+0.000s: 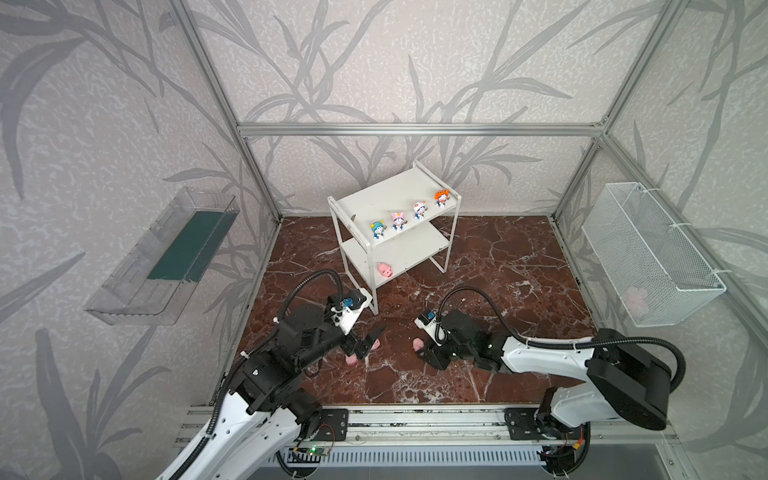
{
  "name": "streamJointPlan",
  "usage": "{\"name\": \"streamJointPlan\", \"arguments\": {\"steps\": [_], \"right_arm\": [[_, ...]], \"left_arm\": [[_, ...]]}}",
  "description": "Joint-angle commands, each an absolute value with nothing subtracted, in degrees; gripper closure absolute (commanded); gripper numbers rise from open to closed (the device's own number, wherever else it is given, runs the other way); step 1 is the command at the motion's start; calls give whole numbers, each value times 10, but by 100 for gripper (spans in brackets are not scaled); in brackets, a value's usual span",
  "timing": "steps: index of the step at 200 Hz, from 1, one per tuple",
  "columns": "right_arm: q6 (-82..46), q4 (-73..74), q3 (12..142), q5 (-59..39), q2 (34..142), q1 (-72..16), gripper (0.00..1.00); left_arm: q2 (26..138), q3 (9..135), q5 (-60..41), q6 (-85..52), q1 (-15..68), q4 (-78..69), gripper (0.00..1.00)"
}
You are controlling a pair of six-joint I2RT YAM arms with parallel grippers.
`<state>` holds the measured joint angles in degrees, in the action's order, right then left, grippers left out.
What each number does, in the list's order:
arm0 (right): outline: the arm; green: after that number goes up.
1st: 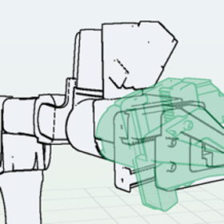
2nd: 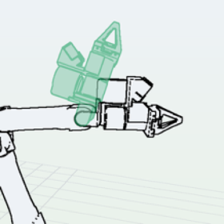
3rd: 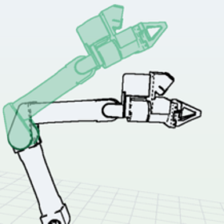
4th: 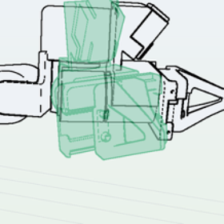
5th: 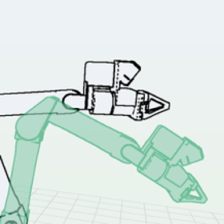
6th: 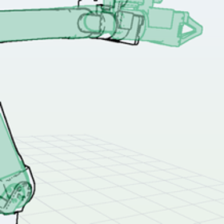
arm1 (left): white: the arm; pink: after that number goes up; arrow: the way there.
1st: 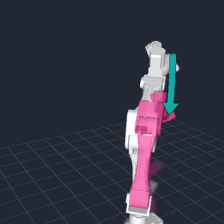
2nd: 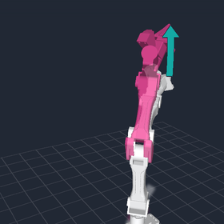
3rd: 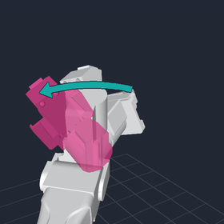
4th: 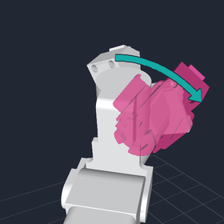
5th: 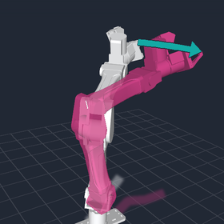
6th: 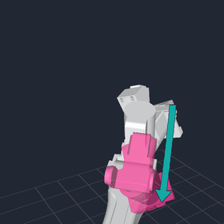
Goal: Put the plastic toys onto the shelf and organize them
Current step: 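Lower the right gripper over another pink pig on the floor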
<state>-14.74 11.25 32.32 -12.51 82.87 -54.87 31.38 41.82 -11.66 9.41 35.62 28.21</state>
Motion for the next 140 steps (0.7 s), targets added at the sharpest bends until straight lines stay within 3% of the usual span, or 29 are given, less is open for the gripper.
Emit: {"name": "streamJointPlan", "arguments": {"steps": [1, 140], "right_arm": [[-153, 105, 345, -127, 848, -553, 52], [-150, 63, 365, -75, 897, -552, 49]], "left_arm": [[313, 413, -123, 96, 354, 270, 1], [313, 412, -122, 96, 353, 270, 1]]}}
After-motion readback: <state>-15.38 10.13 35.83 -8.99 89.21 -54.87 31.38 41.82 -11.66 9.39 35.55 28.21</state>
